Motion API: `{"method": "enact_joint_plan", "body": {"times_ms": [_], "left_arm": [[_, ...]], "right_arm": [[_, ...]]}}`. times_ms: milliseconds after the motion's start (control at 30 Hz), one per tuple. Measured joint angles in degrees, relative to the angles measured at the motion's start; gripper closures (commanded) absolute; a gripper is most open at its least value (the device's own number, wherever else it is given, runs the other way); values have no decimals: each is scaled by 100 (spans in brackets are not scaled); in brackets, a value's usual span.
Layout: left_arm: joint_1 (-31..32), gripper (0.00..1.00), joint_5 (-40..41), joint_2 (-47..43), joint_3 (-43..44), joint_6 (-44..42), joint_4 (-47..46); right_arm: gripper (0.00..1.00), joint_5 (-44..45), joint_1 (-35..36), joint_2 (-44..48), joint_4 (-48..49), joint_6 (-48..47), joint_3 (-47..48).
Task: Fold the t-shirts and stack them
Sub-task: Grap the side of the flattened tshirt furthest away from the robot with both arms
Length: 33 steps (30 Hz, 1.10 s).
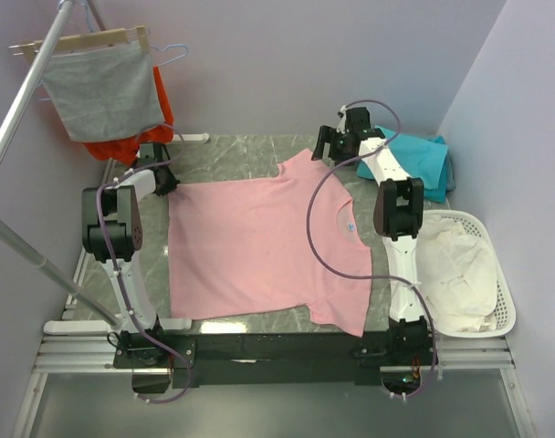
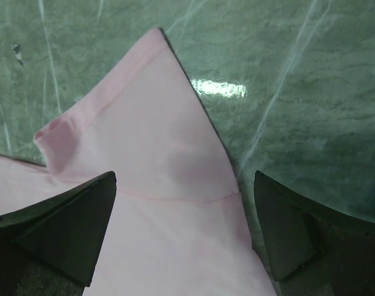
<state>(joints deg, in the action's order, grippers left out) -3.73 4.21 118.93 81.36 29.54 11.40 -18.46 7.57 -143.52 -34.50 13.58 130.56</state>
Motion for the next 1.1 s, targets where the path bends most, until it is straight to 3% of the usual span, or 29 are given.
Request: {"method": "enact_joint_plan", "body": {"times_ms": [100, 133, 167, 233, 300, 333, 433, 500, 533, 567, 1100], "left_arm": [[-9, 98, -28, 0, 0, 2, 0], [-11, 88, -31, 0, 0, 4, 4], [-11, 64, -31, 0, 0, 4, 4], [-11, 85, -26, -2, -2, -20, 2], [-11, 77, -15, -35, -17, 66, -55], [-11, 61, -9, -59, -52, 33, -68], [-26, 65, 20, -83, -76, 39, 0], [-48, 52, 28, -83, -76, 55, 15], [-52, 37, 35, -83, -76, 61, 15], [-59, 1, 42, -83, -76, 94, 7], [-234, 1, 221, -212, -223, 162, -157]], "right_arm": [[2, -103, -37, -295, -151, 24, 280], [2, -131, -57, -337, -186, 37, 317], [2, -155, -68, -361, -216, 46, 341], [2, -208, -94, -380, -247, 70, 363], [2, -262, -109, -420, -299, 116, 450], [2, -286, -111, -448, -328, 136, 498], [2, -376, -111, -531, -413, 190, 669], [1, -413, -111, -555, -431, 221, 713], [1, -431, -111, -557, -450, 229, 726], [1, -457, -111, -568, -470, 247, 745], [7, -411, 118, -850, -713, 87, 1137]]}}
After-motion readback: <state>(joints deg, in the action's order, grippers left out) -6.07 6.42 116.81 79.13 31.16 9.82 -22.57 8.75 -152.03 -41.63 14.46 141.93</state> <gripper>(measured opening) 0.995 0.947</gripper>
